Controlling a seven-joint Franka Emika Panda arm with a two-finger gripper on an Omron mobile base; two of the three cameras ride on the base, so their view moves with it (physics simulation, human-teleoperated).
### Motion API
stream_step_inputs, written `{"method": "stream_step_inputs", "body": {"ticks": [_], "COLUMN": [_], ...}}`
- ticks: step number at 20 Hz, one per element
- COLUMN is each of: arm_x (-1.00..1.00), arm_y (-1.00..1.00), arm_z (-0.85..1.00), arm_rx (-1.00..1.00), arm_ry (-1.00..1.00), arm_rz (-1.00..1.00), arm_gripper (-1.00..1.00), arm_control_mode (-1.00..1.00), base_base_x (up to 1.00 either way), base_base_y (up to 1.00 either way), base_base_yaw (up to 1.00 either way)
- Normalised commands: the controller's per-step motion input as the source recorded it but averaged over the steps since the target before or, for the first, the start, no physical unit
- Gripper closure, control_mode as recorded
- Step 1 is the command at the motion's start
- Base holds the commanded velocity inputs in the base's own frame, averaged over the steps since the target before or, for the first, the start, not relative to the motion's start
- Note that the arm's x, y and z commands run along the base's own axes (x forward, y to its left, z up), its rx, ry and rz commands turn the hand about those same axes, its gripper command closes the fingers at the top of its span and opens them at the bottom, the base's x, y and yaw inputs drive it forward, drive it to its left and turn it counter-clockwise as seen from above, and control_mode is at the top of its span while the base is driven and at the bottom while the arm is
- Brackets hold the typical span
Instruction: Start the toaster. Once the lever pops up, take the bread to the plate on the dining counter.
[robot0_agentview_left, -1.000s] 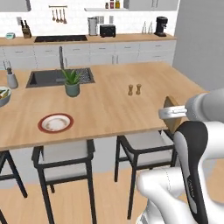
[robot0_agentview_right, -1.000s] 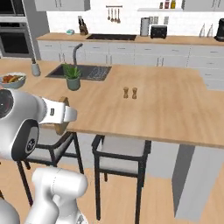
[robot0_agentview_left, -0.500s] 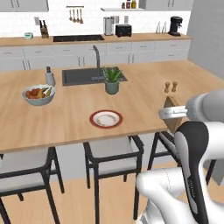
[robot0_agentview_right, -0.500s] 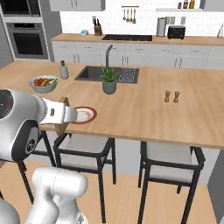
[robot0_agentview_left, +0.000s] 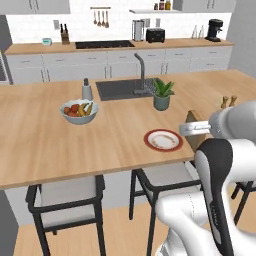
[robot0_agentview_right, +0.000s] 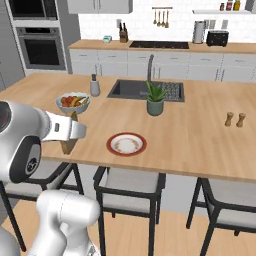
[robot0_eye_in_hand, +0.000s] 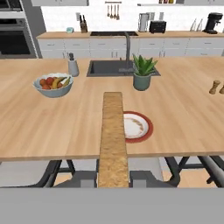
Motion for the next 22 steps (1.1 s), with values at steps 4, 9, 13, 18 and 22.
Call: {"method": "stream_step_inputs", "body": {"ticks": [4,9,13,18,22], "arm_x": [0.0,0.0,0.0,0.0,0.69], "arm_y": [0.0,0.0,0.0,0.0,0.0], "arm_z": [0.0,0.0,0.0,0.0,0.0], "arm_rx": [0.0,0.0,0.0,0.0,0.0], "arm_ry": [0.0,0.0,0.0,0.0,0.08], "arm_rz": [0.0,0.0,0.0,0.0,-0.03], "arm_gripper": [1.0,1.0,1.0,1.0,1.0], "arm_control_mode": [1.0,1.0,1.0,1.0,-1.0], "base_base_x": [0.0,0.13,0.0,0.0,0.0], "base_base_y": [-0.31,-0.21,0.0,0.0,0.0], "base_base_yaw": [-0.12,-0.17,0.0,0.0,0.0]}}
